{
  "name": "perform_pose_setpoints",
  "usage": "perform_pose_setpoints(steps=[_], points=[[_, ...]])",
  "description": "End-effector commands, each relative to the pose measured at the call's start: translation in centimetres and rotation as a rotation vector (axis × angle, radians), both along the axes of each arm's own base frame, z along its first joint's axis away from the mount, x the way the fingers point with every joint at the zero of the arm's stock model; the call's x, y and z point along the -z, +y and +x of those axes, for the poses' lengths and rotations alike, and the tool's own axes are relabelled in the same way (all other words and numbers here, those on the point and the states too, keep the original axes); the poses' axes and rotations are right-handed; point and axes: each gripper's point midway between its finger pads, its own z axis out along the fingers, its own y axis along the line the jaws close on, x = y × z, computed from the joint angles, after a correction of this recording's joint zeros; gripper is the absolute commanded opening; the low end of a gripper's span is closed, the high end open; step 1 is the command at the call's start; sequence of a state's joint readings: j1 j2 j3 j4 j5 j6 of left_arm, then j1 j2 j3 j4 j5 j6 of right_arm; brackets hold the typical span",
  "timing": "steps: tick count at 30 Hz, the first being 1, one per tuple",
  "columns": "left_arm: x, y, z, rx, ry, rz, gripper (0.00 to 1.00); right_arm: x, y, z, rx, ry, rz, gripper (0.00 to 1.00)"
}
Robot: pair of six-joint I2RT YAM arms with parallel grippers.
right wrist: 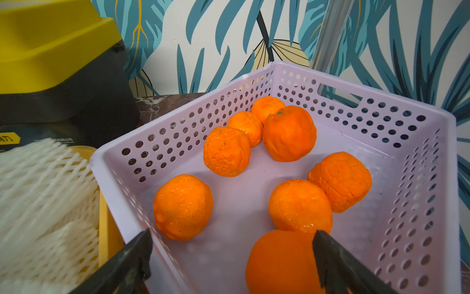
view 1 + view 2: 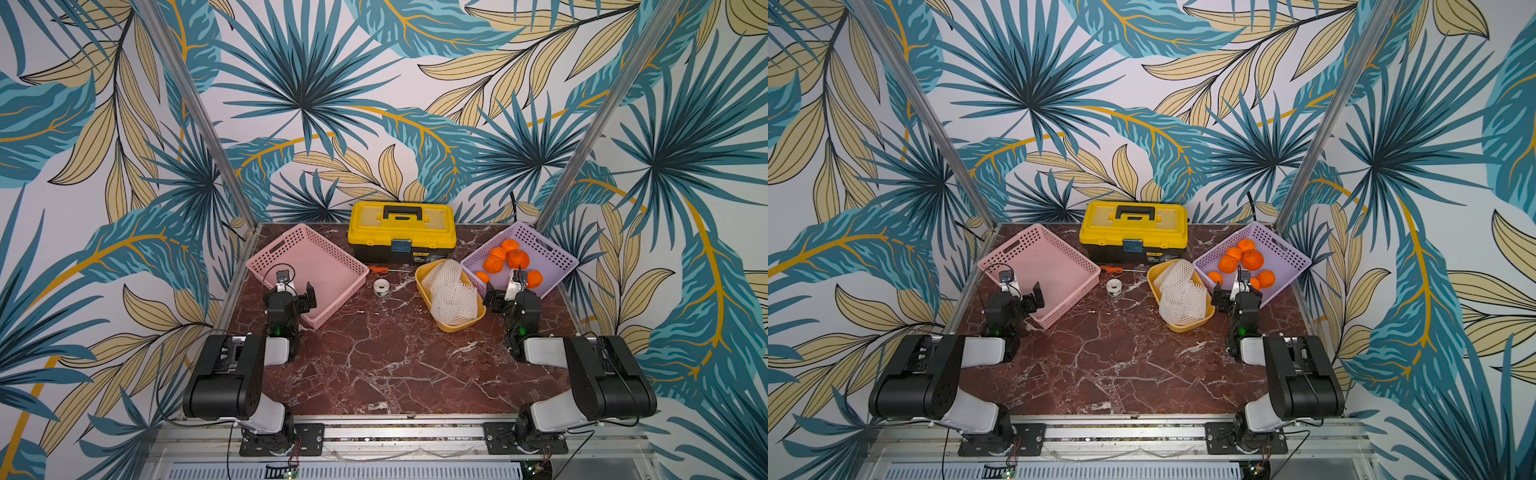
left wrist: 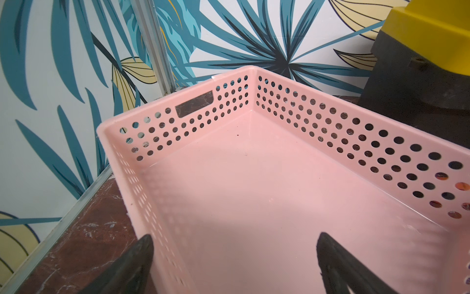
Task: Remove foam nets from oranges
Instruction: Reset both arms
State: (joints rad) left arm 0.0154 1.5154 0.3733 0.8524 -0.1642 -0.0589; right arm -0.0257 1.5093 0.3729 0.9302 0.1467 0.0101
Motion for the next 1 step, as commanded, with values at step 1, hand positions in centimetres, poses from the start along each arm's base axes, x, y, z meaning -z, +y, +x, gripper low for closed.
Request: perform_pose_setpoints(steps=[1], points=[[-0.70,-0.08,0.55,0.000,-0.017,0.005,1.00,0.22,0.78,0.07,-0.048,0.011,0.008,0.99]])
